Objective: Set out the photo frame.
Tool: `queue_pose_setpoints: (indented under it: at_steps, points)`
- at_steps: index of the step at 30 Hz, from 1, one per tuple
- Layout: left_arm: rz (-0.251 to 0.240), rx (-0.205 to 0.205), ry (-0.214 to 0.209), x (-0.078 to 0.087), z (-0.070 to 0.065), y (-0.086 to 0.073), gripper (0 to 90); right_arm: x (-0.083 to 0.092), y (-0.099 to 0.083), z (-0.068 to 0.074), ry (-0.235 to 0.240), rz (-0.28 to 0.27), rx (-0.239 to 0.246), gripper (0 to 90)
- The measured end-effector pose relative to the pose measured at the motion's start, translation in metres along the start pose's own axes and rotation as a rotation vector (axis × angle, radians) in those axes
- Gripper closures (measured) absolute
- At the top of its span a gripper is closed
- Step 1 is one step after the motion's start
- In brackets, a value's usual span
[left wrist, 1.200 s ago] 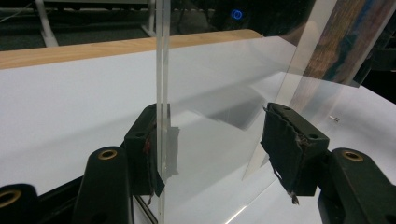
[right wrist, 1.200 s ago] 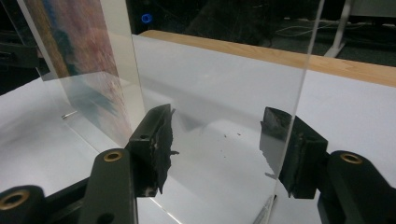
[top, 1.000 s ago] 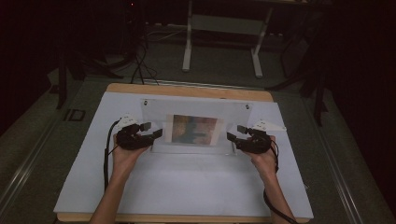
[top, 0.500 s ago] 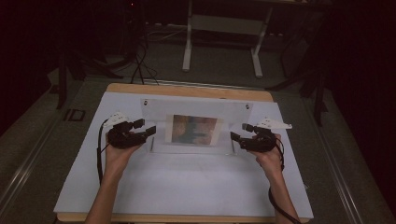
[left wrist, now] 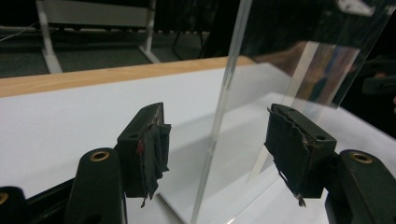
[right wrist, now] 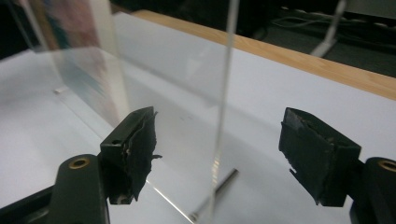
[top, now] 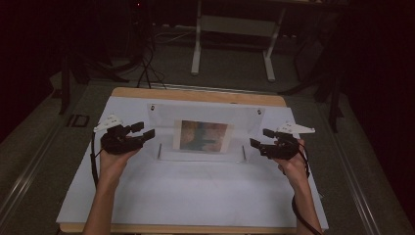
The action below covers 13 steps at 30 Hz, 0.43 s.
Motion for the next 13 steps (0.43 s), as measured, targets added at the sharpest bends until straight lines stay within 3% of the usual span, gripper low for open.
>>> queue_pose_setpoints:
  at_steps: [7,12,13]
  points:
    - [0.014,0.007,0.027,0.01,0.011,0.0,37.9,0.006,-0.003,-0.005,-0.025,0.036,0.03,19.5]
    - [0.023,0.028,0.066,0.013,0.02,-0.003,37.8,0.01,-0.007,-0.012,-0.024,0.045,0.017,17.6]
    - [0.044,0.031,0.118,0.012,0.026,-0.006,37.8,0.01,-0.008,-0.014,-0.024,0.05,0.013,17.5]
Point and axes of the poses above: each handheld gripper's, and its own axes: x roughly backward along the jaws, y roughly out of its top, z roughly to its left, the point moved 2 cm from there along -x, roughly forward along the jaws, and after that the axes turned 11 degrees about x, right-handed, at the moved point
